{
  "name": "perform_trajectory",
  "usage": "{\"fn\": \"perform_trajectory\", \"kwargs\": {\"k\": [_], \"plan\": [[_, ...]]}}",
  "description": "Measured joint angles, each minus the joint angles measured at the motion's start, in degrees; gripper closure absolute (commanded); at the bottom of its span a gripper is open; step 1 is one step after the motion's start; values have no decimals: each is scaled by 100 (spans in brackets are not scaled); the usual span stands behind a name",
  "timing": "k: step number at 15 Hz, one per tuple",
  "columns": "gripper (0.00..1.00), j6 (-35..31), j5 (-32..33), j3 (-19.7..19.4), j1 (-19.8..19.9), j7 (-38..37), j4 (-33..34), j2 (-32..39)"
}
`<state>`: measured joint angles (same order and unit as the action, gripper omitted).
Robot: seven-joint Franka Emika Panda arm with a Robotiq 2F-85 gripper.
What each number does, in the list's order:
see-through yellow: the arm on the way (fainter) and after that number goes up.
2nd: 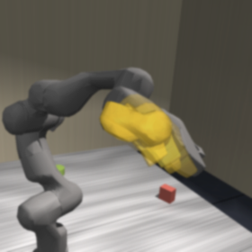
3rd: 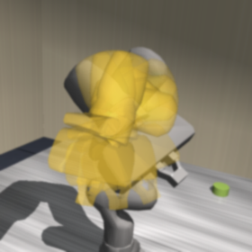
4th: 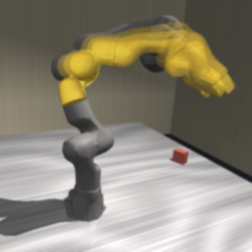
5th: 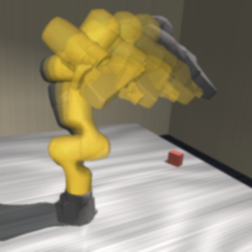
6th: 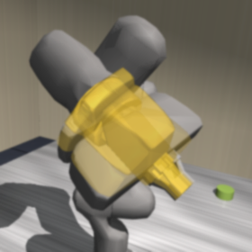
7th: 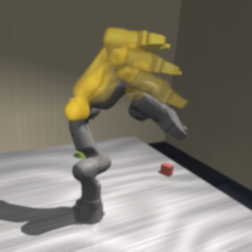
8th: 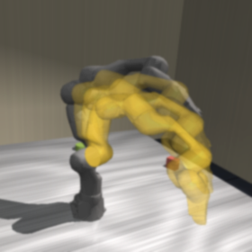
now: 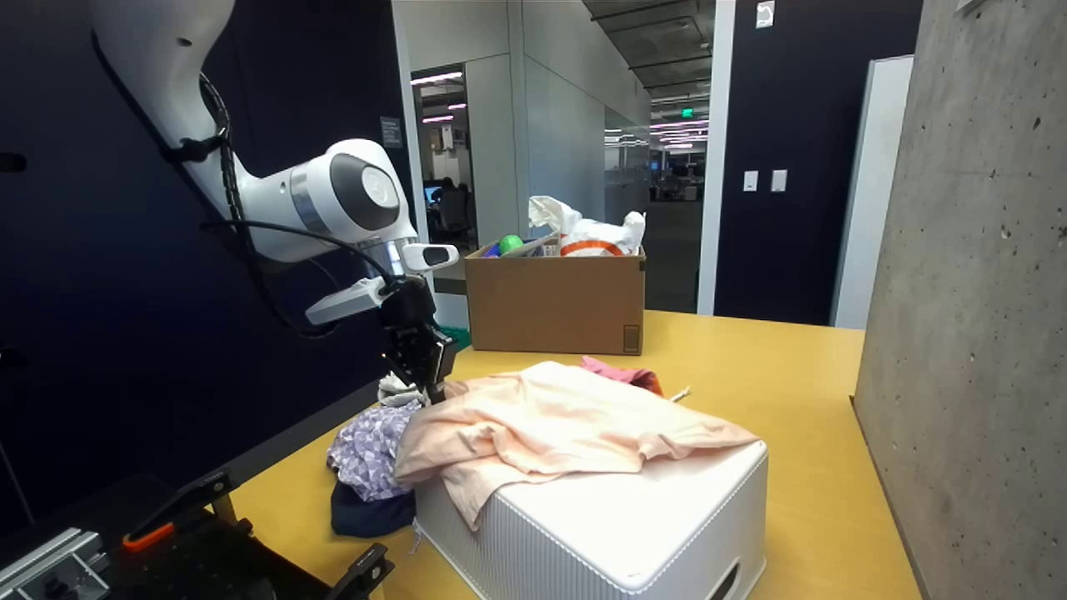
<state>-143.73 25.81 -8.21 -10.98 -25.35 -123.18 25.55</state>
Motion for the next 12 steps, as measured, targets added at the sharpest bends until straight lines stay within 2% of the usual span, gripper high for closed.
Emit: {"fn": "perform_trajectory", "kwargs": {"k": [8, 12], "plan": [[99, -23, 106, -30, -248, -351, -8, -7], [99, 49, 178, -106, -263, -357, 187, -43]]}}
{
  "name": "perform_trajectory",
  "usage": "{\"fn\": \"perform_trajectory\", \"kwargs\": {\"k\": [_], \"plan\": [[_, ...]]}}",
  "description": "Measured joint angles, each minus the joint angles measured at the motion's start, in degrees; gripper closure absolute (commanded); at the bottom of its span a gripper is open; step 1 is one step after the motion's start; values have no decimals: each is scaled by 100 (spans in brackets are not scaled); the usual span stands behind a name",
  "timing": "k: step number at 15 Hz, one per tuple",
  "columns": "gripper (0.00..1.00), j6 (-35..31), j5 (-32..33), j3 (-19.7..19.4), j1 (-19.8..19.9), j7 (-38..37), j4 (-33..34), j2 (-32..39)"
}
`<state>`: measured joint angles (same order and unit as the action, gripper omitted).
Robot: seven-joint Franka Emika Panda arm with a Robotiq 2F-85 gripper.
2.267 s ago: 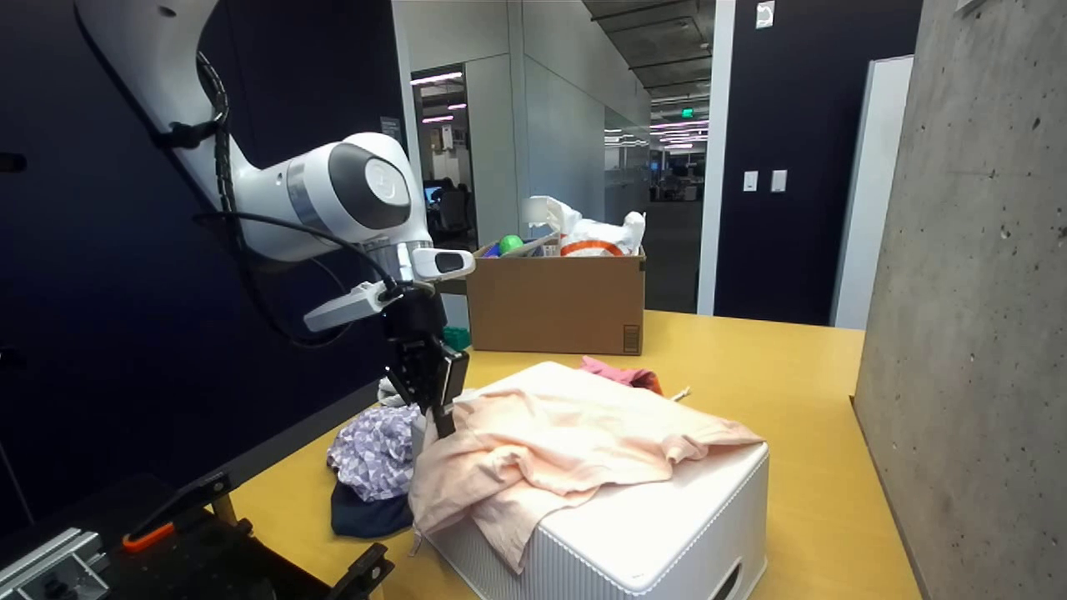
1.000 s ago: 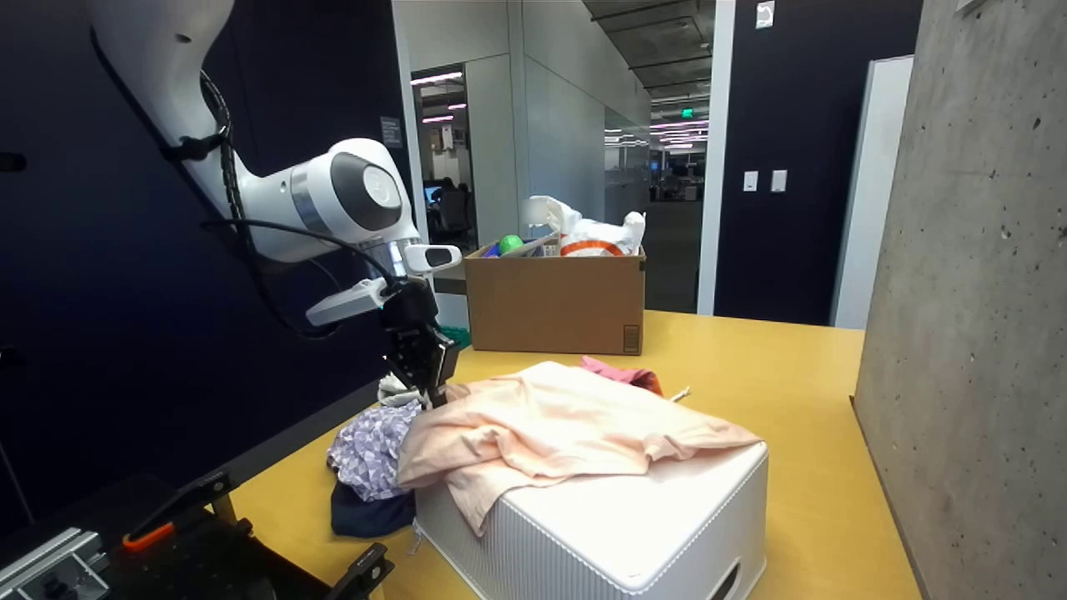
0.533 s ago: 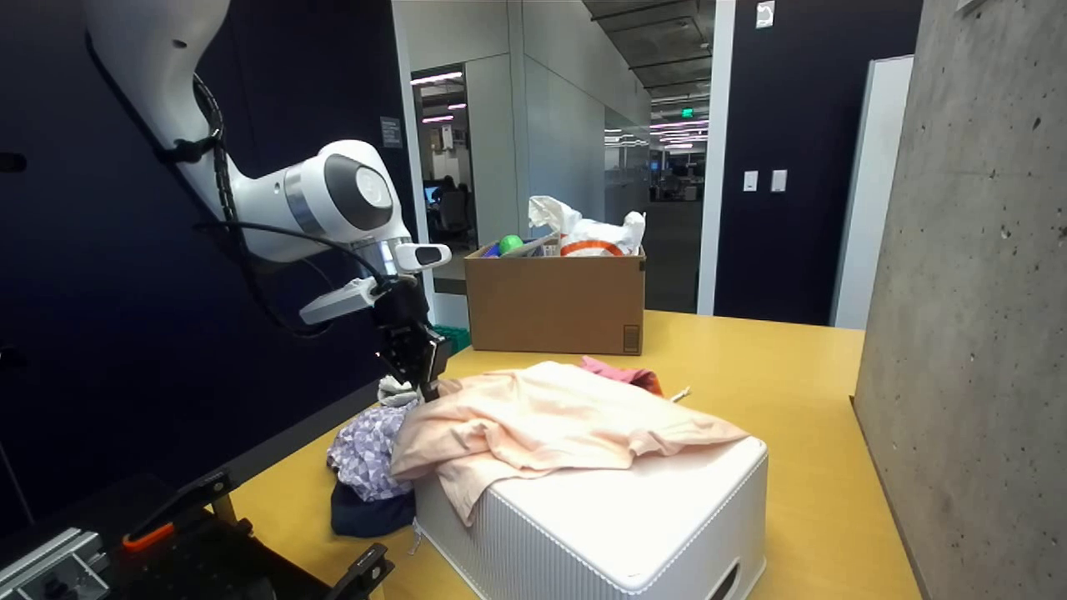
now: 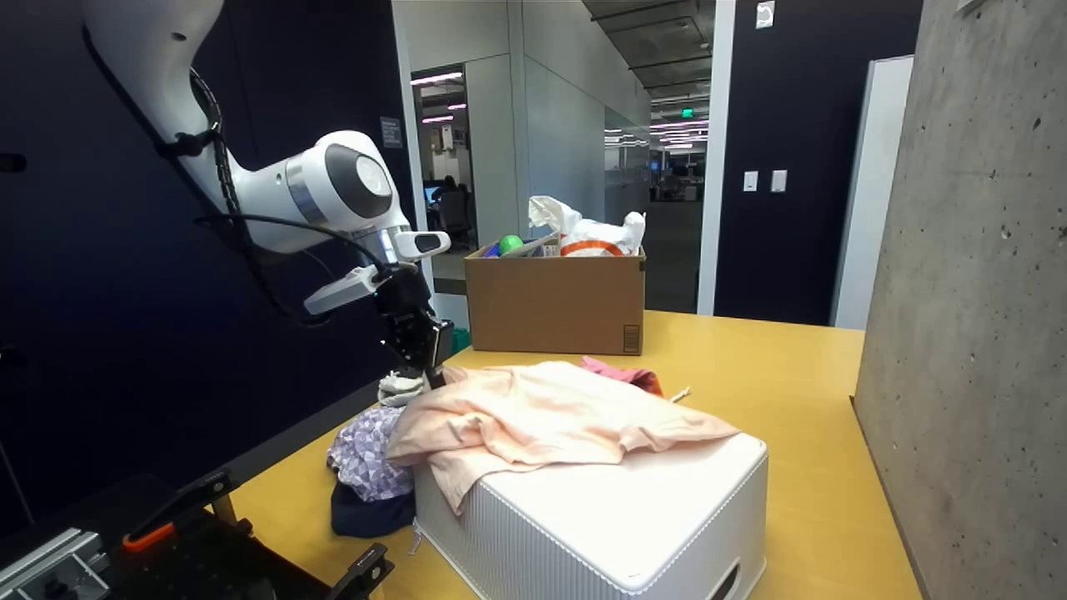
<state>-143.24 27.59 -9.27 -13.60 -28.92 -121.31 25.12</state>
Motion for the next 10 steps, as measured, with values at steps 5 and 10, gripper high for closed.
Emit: {"fn": "perform_trajectory", "kwargs": {"k": [5, 10], "plan": [[99, 720, 61, -247, 129, 245, 645, -323], [99, 1676, 45, -318, 870, 1057, 1891, -477]]}}
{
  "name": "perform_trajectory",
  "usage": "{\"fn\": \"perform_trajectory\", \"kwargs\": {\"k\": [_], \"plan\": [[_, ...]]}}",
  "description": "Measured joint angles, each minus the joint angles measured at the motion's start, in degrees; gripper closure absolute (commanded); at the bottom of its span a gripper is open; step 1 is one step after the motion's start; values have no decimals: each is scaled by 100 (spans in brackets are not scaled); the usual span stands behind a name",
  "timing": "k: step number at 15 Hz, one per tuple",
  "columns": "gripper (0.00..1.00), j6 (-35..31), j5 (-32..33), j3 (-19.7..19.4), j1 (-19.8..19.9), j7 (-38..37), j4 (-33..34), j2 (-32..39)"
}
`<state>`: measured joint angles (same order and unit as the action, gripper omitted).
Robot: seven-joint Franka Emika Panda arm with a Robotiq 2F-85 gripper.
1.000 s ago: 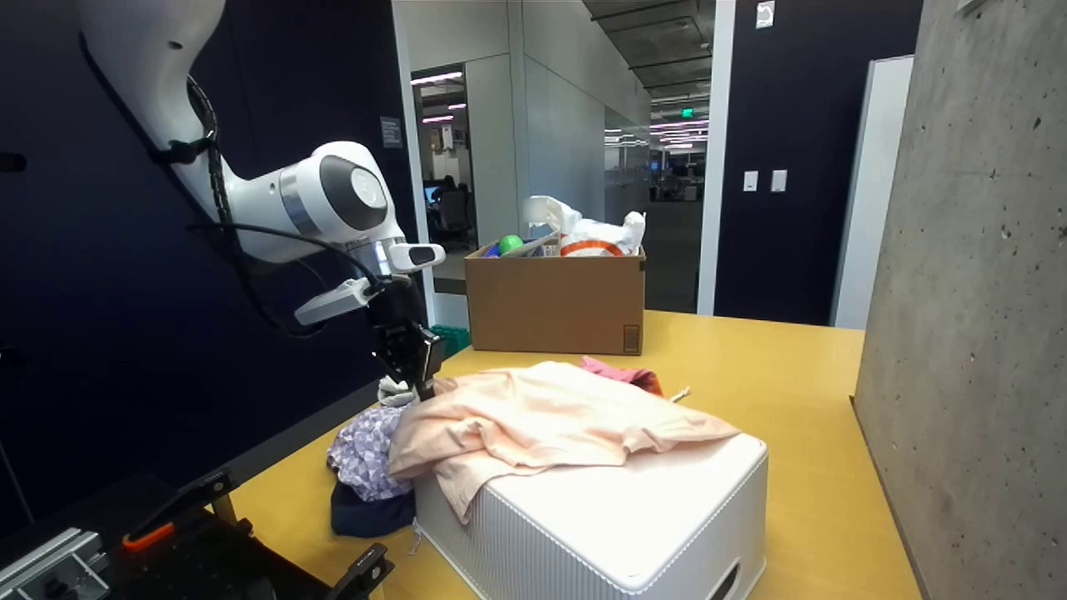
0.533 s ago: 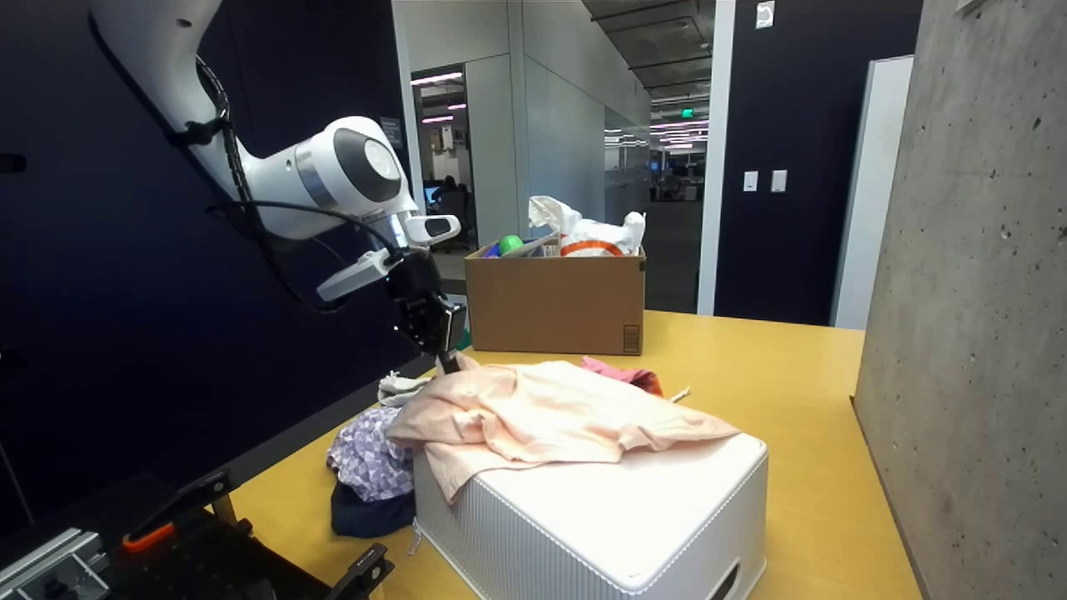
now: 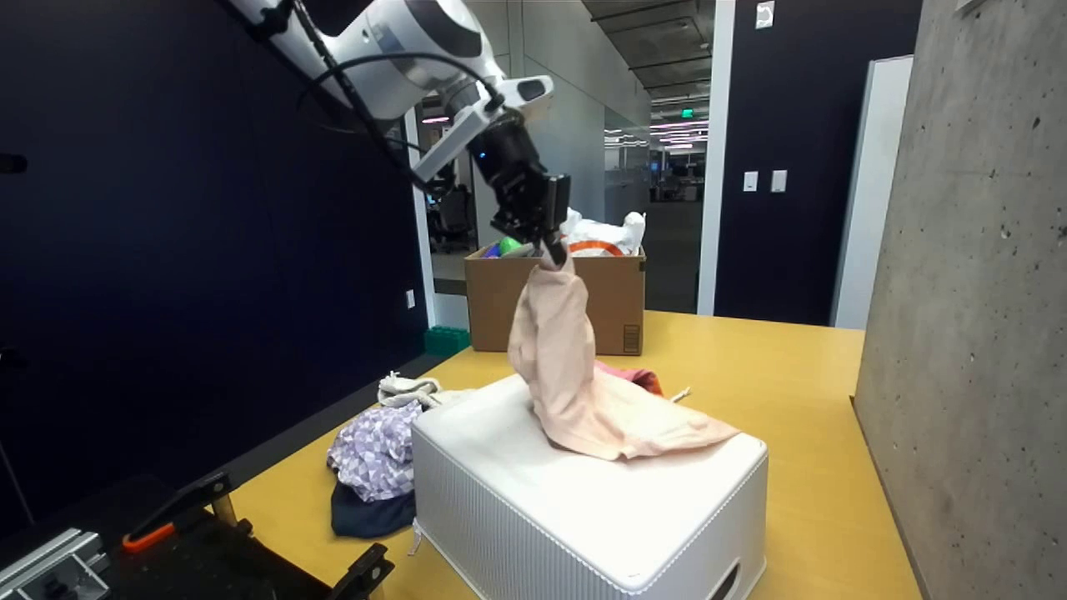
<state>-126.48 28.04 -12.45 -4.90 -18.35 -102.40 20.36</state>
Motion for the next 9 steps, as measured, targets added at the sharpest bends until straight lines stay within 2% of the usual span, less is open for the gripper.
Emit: {"fn": "perform_trajectory", "kwargs": {"k": [5, 9], "plan": [[99, 276, -356, 2, 816, 802, 1162, 662], [99, 280, -809, 57, 1052, 1014, 1847, 1517]]}}
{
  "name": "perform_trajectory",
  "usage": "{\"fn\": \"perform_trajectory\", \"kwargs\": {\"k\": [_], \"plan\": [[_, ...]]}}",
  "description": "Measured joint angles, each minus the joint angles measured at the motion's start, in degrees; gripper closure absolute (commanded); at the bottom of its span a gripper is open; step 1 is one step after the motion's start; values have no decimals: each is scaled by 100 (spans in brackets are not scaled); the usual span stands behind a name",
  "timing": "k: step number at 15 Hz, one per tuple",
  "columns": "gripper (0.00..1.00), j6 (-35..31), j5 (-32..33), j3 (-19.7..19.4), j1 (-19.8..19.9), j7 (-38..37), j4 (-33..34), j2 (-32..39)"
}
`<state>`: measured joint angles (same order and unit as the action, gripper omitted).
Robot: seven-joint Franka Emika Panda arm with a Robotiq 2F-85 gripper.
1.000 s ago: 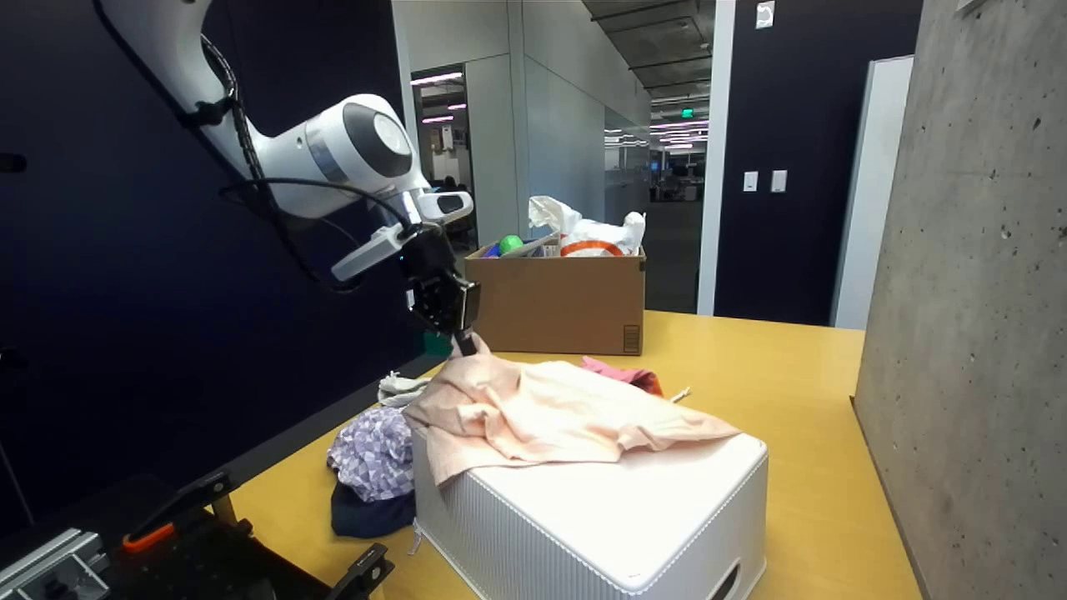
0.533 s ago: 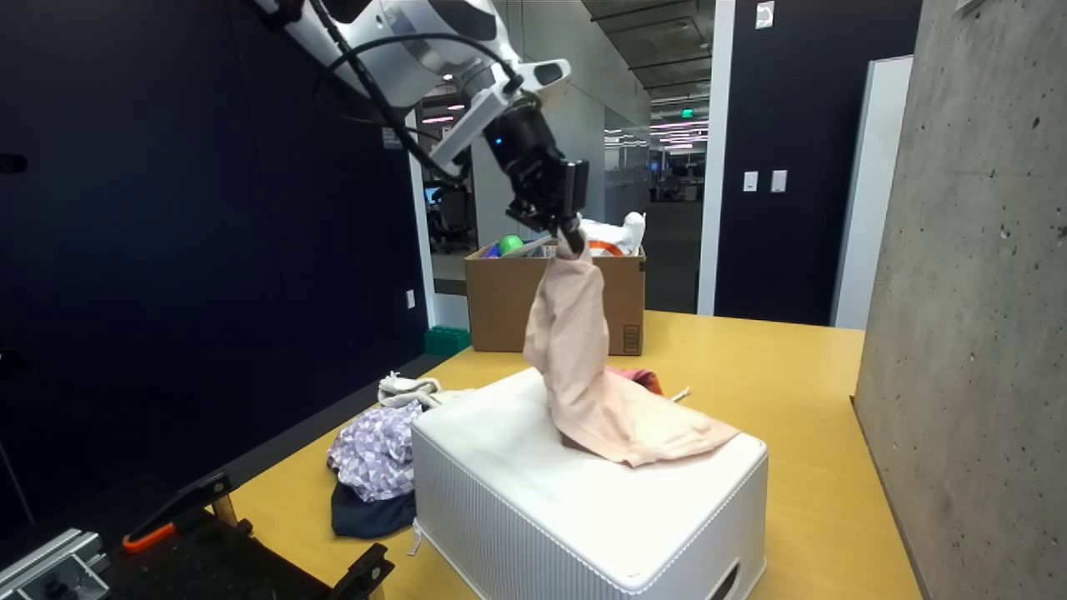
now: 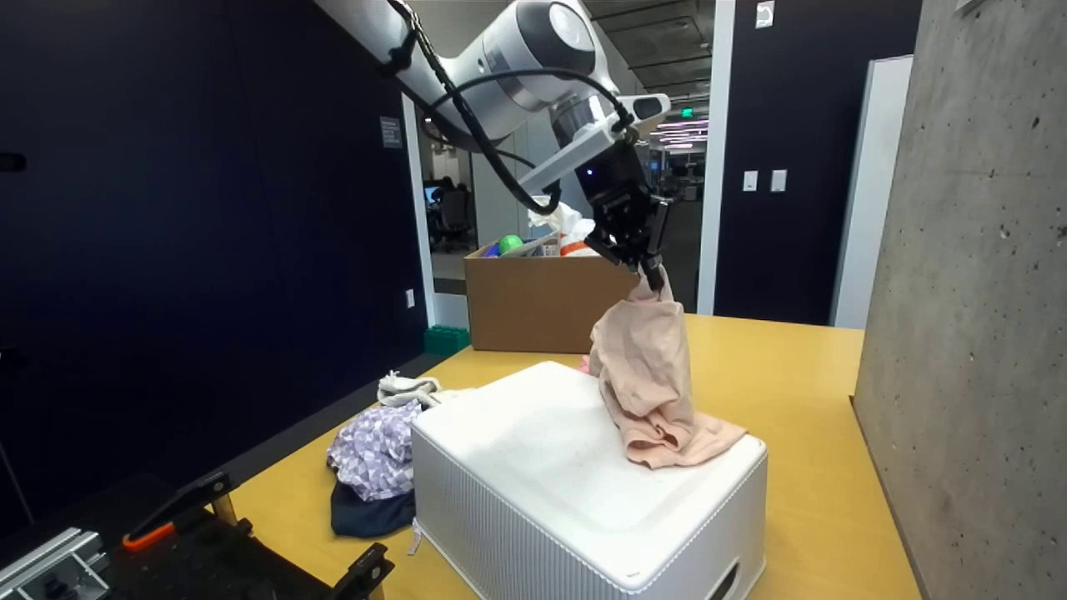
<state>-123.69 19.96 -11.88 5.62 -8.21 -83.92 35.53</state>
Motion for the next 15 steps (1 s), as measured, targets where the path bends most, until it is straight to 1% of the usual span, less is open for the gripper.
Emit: {"fn": "perform_trajectory", "kwargs": {"k": [4, 7, 10, 15], "plan": [[99, 43, -282, 72, 5, 3, 485, 556], [99, 45, -434, 105, 5, 3, 572, 737], [99, 23, -511, 108, 5, 2, 429, 784], [99, -227, -588, 99, 55, -25, -168, 726]]}}
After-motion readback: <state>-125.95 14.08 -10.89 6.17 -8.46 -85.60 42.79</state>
